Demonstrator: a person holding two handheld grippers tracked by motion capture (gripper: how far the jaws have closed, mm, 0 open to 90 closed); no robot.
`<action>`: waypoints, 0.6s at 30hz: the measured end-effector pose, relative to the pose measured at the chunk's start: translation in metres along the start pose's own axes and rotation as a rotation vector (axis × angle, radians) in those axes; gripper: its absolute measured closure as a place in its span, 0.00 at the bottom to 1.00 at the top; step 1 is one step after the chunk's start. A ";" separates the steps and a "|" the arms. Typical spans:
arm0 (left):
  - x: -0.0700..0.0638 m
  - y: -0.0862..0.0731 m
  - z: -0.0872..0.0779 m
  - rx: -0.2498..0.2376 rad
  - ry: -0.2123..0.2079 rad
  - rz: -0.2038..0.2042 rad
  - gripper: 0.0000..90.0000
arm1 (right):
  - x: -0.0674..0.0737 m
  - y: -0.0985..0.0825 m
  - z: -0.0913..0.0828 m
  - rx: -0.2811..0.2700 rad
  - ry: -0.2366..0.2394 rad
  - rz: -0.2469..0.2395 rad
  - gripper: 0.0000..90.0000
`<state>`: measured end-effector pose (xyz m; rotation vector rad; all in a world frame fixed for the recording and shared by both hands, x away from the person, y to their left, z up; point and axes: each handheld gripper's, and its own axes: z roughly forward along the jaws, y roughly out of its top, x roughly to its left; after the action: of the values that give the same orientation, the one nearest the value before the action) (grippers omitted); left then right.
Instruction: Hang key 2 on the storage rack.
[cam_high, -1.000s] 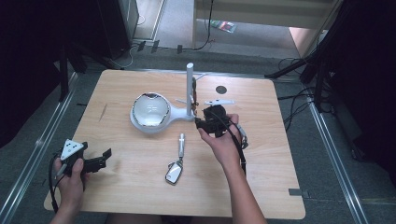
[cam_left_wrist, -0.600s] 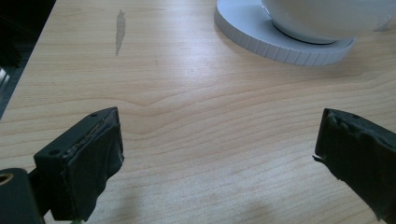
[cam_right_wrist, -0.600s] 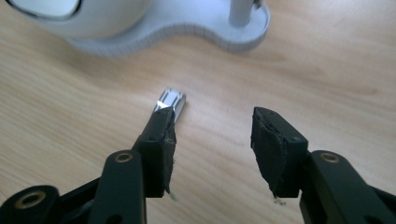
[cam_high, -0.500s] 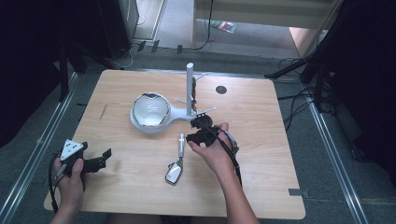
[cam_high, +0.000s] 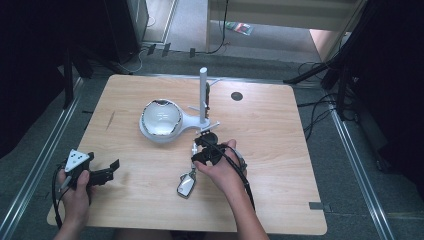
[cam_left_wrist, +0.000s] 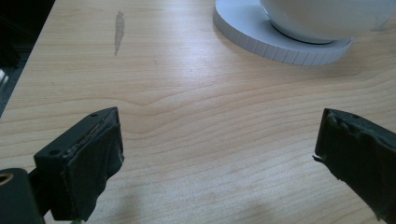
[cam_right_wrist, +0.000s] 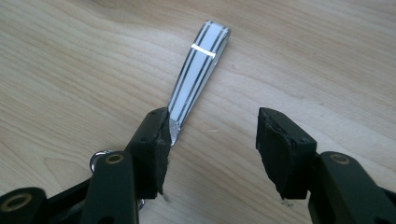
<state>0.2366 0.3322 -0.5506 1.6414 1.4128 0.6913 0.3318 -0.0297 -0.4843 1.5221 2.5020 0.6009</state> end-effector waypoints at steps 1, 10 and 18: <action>0.000 0.000 0.000 -0.002 0.000 -0.001 0.02 | 0.001 0.000 0.002 0.007 0.000 -0.004 0.52; 0.000 0.001 0.001 0.008 0.000 0.005 0.02 | 0.011 0.000 0.013 0.040 0.025 0.024 0.56; 0.000 0.001 0.002 0.004 -0.002 -0.004 0.02 | 0.016 0.002 0.026 0.089 0.009 0.056 0.61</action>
<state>0.2383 0.3318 -0.5507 1.6420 1.4167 0.6849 0.3352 -0.0083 -0.5062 1.6289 2.5316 0.5113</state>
